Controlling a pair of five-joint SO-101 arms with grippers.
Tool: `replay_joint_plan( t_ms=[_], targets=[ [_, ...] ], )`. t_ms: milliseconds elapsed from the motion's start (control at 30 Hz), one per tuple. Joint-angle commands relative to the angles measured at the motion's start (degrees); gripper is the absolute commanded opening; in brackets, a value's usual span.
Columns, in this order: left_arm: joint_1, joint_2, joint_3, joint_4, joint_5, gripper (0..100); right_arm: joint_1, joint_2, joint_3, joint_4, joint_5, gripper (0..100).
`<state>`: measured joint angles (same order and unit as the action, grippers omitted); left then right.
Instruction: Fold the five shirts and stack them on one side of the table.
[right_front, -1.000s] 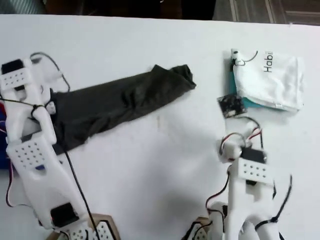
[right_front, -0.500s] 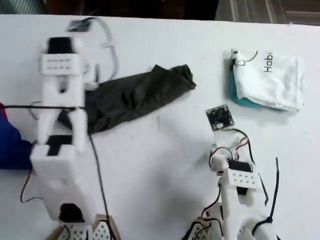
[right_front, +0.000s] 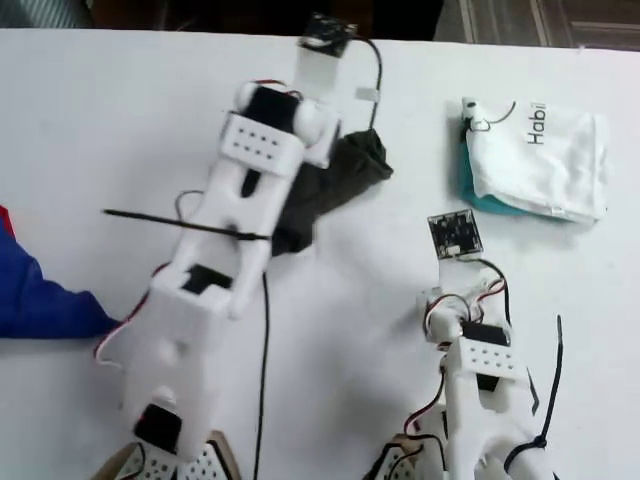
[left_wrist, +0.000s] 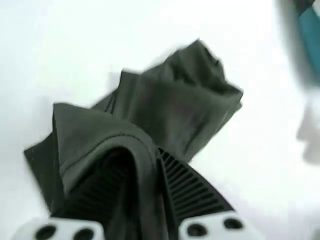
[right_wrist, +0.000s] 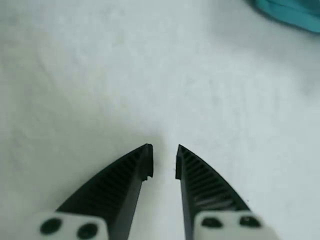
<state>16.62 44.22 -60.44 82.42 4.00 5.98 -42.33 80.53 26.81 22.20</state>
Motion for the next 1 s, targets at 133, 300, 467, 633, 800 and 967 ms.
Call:
replay_joint_plan(
  t_ms=[133, 300, 467, 633, 800, 967],
  targets=[
    [2.6, 12.3, -18.2, -8.9, 0.4, 2, 0.4, -1.7, -0.3, -0.6, -0.4, 8.4],
    [3.8, 19.1, -23.3, -16.6, 0.4, 2, 0.3, -1.7, -0.3, -0.5, -0.4, 8.3],
    [4.5, 22.9, -23.9, -21.9, 0.2, 3, 0.3, -1.7, -0.3, -0.5, -0.4, 8.2],
    [4.1, 23.1, -24.0, -21.8, 0.4, 22, 0.3, -1.7, -0.3, -0.5, -0.4, 8.1],
    [2.2, 20.7, -28.8, -17.3, 0.2, 21, 0.3, -1.7, -0.3, -0.5, -0.4, 8.1],
    [-0.4, 18.5, -33.7, -13.5, 0.1, 21, 0.3, -1.7, -0.3, -0.5, -0.4, 8.1]
  ],
)
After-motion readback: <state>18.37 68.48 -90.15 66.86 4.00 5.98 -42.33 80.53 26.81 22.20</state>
